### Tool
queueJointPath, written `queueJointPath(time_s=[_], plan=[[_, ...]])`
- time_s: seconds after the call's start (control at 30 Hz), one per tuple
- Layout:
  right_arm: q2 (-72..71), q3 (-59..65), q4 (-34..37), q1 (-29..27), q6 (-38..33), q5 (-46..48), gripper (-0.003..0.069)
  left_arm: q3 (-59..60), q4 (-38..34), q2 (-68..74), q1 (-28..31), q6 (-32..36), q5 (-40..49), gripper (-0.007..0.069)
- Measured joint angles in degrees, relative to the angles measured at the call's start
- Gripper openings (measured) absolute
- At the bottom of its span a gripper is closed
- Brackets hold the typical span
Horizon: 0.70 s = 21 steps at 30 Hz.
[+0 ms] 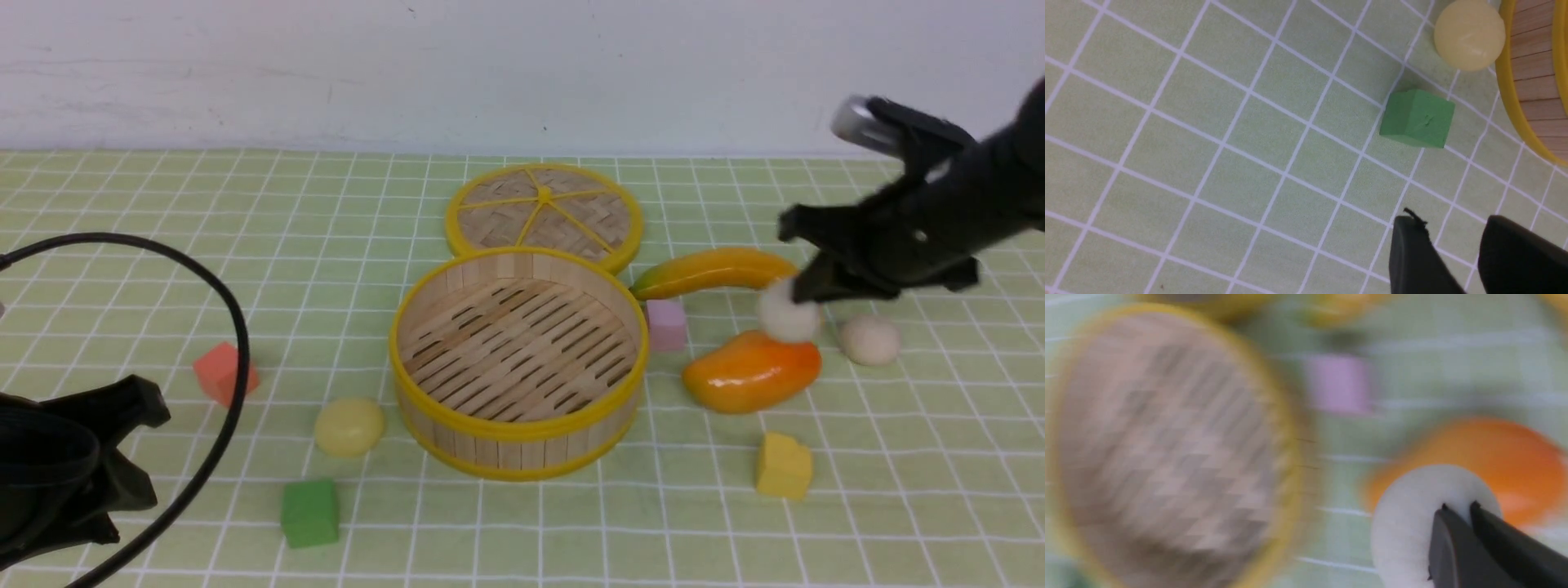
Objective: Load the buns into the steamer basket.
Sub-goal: Use the right arm to put the steamed stuffed bun into the steamer
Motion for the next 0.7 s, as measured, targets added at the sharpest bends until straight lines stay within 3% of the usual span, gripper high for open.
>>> queueJointPath(time_s=[0.1,0.3,0.6,0.7], plan=[[3.92,-7.10,3.55,5.36,-3.02,-0.06,0.0005,0.00,0.00,0.00,0.00,0.00,-0.40,0.0238],[18.17,-23.68,3.92,12.23,-4.08,-0.17,0.0006,0.00,0.00,0.00,0.00,0.00,-0.58,0.0238],[31.82,-32.04,3.38,12.97,-4.08,-0.23,0.0015,0.00,0.00,0.00,0.00,0.00,-0.80,0.0238],[32.66,-32.28,3.43,12.97,-4.08,-0.35,0.0052,0.00,0.00,0.00,0.00,0.00,-0.80,0.0238]])
